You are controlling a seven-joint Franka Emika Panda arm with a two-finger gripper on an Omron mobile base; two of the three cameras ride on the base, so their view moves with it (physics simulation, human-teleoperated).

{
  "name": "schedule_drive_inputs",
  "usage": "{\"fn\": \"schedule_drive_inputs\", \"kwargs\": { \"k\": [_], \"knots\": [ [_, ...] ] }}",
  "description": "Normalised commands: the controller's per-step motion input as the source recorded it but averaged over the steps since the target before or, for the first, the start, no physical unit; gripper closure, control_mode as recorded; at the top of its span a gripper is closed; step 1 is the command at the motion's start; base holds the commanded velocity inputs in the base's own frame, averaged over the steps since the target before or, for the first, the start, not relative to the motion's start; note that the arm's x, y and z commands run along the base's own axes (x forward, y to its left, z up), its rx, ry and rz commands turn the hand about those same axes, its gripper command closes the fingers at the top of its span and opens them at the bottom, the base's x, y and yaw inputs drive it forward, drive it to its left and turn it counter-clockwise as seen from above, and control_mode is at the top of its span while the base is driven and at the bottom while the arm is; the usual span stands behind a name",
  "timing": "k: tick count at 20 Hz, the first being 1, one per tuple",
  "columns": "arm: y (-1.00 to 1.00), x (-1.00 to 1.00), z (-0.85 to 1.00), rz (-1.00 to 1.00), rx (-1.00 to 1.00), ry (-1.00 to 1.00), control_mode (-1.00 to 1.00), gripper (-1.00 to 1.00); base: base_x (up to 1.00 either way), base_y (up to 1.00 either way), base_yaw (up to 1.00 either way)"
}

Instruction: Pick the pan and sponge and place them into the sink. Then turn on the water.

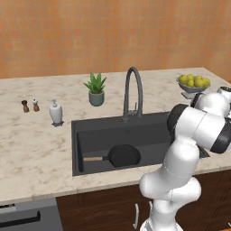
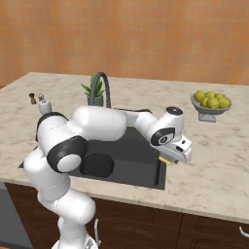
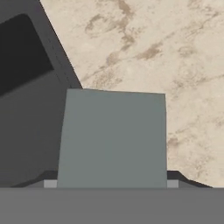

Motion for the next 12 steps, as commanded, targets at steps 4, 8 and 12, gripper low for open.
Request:
{"fn": "schedule_drive_inputs", "kwargs": {
  "k": [4,8,12],
  "knots": [
    [1.0,-0.24,0.0,0.0,-0.09,0.0,-1.0,1.0,0.0,0.0,0.0],
    [1.0,-0.25,0.0,0.0,-0.07,0.0,-1.0,1.0,0.0,0.0,0.0],
    [1.0,0.0,0.0,0.0,-0.05,0.0,-1.0,1.0,0.0,0.0,0.0]
  ]
}}
